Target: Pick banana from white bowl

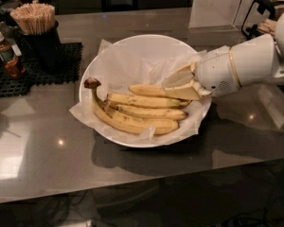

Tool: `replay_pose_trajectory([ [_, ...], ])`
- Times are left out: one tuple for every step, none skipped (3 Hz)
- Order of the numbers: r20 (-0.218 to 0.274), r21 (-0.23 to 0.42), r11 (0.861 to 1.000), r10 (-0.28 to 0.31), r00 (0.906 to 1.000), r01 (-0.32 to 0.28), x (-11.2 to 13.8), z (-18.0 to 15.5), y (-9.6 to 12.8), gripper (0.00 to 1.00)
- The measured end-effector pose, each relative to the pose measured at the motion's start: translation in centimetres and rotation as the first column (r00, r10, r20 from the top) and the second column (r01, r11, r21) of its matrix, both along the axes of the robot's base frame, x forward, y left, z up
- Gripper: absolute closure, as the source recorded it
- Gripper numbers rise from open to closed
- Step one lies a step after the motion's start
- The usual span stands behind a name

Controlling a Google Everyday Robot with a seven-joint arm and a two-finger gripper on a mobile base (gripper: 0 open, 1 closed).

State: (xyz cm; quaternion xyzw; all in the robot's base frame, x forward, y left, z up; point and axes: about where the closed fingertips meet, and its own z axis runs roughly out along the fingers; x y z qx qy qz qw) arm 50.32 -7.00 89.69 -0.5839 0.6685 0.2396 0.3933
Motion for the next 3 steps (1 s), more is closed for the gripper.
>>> replay_pose_trajectory([
  [0.010, 0.006, 0.999, -0.051, 0.9987, 0.051, 0.2, 0.5, -1.3, 1.00],
  [0.046, -0.015, 0.994, -0.104, 0.9935, 0.105, -0.4, 2.0, -2.9, 1.00],
  [0.140, -0.052, 0.986, -0.149, 0.9790, 0.157, -1.4, 5.1, -4.4, 1.00],
])
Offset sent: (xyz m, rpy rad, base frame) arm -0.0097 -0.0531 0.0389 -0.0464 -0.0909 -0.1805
